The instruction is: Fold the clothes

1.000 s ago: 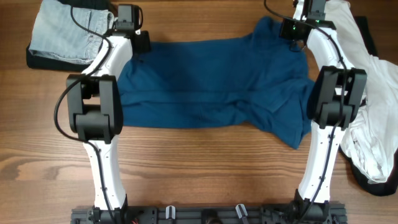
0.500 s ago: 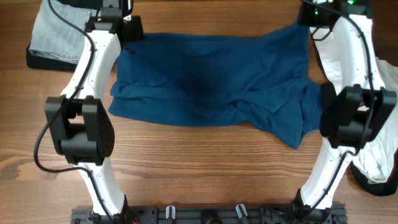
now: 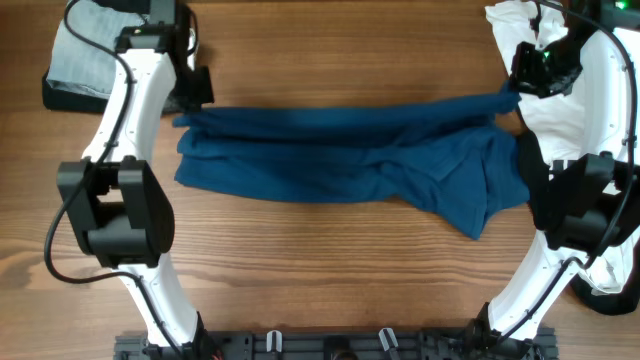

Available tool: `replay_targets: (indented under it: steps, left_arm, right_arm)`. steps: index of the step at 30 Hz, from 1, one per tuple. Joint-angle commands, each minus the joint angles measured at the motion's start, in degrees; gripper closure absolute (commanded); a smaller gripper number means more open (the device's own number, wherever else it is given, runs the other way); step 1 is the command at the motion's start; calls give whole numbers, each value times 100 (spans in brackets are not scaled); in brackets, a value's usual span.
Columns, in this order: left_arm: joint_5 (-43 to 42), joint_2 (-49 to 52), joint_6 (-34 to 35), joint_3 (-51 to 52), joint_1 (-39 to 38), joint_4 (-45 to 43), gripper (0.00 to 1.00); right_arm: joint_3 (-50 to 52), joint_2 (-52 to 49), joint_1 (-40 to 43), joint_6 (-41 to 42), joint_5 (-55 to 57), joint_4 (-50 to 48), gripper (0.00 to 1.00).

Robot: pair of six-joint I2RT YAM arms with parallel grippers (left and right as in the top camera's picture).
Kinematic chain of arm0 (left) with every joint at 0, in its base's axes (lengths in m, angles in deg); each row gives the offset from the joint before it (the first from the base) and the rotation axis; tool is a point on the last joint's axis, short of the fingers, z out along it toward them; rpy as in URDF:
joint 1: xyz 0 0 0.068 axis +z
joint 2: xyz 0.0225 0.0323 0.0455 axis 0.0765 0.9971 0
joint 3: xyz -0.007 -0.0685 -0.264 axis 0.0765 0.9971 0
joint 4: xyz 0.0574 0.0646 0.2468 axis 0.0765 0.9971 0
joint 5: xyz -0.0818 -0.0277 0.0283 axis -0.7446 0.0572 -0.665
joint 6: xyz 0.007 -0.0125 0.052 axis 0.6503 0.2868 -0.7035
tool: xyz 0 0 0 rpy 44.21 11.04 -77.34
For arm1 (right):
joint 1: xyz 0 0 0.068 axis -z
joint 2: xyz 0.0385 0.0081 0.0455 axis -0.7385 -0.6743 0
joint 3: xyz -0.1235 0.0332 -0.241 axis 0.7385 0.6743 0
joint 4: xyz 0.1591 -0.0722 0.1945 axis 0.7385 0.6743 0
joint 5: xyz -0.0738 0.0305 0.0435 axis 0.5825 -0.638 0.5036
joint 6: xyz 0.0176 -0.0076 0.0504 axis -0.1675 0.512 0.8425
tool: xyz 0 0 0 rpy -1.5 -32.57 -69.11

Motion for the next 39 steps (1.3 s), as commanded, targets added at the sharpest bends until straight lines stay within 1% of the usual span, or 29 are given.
replay_targets:
  steps: [1, 7, 10, 19, 20, 21, 22, 23, 24, 26, 28, 29, 30, 32, 33, 34, 36, 39]
  left_arm:
    - [13, -149, -11, 22, 264, 282, 96]
    - [11, -149, -11, 24, 271, 372, 96]
    - [11, -146, -11, 39, 260, 385, 96]
    - [-280, -142, -9, 629, 260, 278, 96]
    - [-321, -142, -7, 706, 260, 258, 96]
    - [-424, -142, -9, 815, 258, 254, 94]
    - [-470, -142, -7, 890, 249, 251, 81]
    - [-494, -142, -7, 935, 249, 243, 57]
    - [-516, -142, -7, 953, 249, 245, 45]
    - [-527, -142, -9, 957, 251, 236, 26]
    - [-525, -144, -9, 955, 251, 208, 20]
    - [-525, -149, -9, 951, 251, 214, 18]
    - [-527, -164, -9, 922, 258, 240, 18]
    - [-533, -210, -9, 835, 269, 302, 18]
    - [-535, -280, -13, 769, 269, 326, 18]
    - [-568, -352, -107, 761, 269, 319, 18]
    - [-791, -455, -516, 761, 269, 323, 17]
    - [-1235, -472, -1003, 761, 269, 361, 16]
  right_arm:
    - [-92, 197, 7, -92, -118, 334, 96]
    - [17, 197, 4, -72, -109, 876, 96]
    - [400, 197, 7, -57, -26, 894, 96]
    - [2105, 197, 7, 304, 315, 179, 96]
    - [2273, 197, 7, 466, 461, 96, 96]
    - [2398, 197, 11, 570, 603, 42, 96]
    - [2450, 197, 11, 577, 651, 35, 96]
    - [2452, 197, 11, 573, 649, 35, 95]
    - [2448, 199, 11, 570, 647, 13, 89]
    - [2380, 238, 11, 535, 645, -50, 79]
    - [2124, 275, 11, 417, 610, -2, 72]
    - [1982, 306, 11, 358, 551, 31, 67]
    - [1727, 369, 11, 249, 450, 85, 60]
    - [1375, 533, 9, 116, 245, 105, 42]
    - [1141, 710, 4, -98, -103, 83, 31]
    - [1029, 820, 4, -249, -356, 57, 25]
    - [981, 1005, -26, -420, -702, -61, 19]
    - [981, 1088, -195, -527, -734, -157, 17]
